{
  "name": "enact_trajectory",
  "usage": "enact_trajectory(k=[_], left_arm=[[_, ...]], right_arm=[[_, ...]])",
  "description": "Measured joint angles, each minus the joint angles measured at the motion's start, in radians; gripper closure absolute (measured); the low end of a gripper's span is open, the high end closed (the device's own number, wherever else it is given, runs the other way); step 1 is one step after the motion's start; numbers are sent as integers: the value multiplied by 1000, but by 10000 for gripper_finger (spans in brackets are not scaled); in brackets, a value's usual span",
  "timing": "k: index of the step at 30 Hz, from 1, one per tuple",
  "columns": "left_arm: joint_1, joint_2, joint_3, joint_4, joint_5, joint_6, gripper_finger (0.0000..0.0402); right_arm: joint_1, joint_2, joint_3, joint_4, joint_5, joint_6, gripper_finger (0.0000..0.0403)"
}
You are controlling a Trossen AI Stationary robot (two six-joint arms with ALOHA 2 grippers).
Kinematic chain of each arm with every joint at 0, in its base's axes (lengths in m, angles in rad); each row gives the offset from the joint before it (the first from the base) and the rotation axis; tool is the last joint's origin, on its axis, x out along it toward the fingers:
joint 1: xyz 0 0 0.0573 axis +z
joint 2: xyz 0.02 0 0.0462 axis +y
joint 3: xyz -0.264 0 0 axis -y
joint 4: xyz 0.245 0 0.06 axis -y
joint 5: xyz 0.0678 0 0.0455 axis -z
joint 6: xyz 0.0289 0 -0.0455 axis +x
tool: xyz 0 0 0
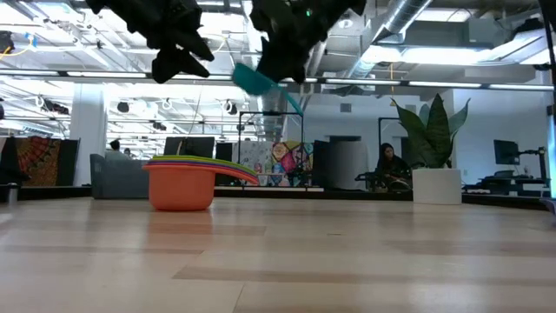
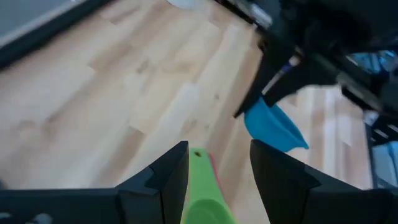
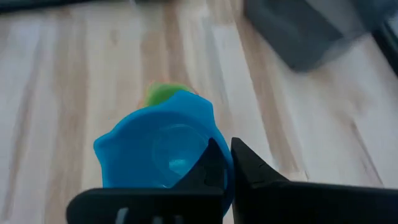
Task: Nest measuring cups in basket
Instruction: Stack the light blue measuring cup on top of the green measuring cup
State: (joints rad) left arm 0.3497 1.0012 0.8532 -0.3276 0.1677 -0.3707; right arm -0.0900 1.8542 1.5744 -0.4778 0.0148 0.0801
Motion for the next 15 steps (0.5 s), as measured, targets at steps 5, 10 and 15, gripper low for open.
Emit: enact_trajectory(k=[5,10,15], left_arm=[[-87,0,0,-38,-21,-57,242],[-176,0,0,-29,-127,-129,242],[-239,0,0,-24,-270,-185,242]], right_arm=[[4,-2,38,6,-24,-70,391],[5,-2,73,12,-19,-125,391],[4,-1,74,11,-16,-183,391]])
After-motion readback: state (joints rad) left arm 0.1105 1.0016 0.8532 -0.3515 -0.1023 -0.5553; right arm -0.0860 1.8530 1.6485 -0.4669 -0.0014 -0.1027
